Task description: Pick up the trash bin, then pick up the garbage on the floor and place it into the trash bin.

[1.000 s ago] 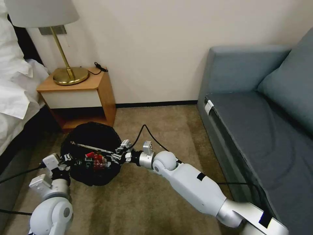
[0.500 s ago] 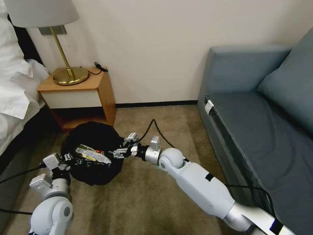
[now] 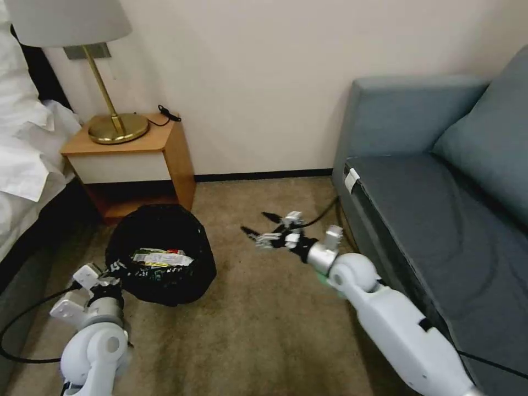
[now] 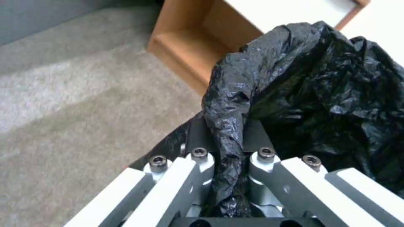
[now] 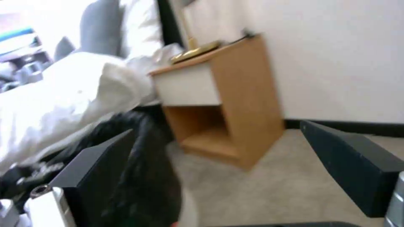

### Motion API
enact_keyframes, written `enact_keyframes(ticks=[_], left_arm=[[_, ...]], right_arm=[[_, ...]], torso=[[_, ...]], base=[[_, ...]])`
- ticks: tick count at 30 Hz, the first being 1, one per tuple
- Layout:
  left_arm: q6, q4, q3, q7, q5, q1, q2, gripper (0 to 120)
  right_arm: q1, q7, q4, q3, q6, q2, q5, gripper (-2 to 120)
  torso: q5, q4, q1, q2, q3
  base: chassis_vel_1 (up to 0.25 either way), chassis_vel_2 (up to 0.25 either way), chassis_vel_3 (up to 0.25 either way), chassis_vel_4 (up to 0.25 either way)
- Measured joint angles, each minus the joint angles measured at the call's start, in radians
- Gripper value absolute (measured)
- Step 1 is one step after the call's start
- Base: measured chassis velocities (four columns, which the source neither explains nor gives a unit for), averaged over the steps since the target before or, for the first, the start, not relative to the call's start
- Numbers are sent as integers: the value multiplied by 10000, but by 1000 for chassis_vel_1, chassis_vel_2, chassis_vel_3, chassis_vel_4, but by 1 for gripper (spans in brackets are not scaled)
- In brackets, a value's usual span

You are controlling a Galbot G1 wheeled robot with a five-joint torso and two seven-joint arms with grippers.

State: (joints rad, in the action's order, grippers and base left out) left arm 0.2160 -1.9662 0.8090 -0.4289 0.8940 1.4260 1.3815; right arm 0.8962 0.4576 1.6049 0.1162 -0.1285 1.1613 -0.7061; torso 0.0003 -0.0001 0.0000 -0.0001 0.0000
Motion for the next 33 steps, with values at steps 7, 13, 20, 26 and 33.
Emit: enact_keyframes(ticks=[7,13,20,26,33], left_arm=[[41,694,121,-167,510,-271,-365,5],[31,1545,154,-232,695,-511,-674,5],[28,1879,124,-232,689,-612,-798,11],[129,1672,132,-378,585,-528,-826,29],[193,957,252,-461,233,-162,-819,53]], right_arm=[[713,-78,257,962,133,-244,-57,100],[1122,-116,431,1506,206,-384,-44,100],[1160,-181,548,1615,187,-349,4,100],[1239,-200,683,1610,171,-366,28,100],[1323,-220,1004,1545,167,-463,-4,100]], torso=[[-3,0,0,0,0],[-3,0,1,0,0],[-3,1,1,0,0],[-2,1,0,0,0],[-2,1,0,0,0]], base=[[0,0,0,0],[0,0,0,0],[0,0,0,0],[0,0,0,0],[0,0,0,0]])
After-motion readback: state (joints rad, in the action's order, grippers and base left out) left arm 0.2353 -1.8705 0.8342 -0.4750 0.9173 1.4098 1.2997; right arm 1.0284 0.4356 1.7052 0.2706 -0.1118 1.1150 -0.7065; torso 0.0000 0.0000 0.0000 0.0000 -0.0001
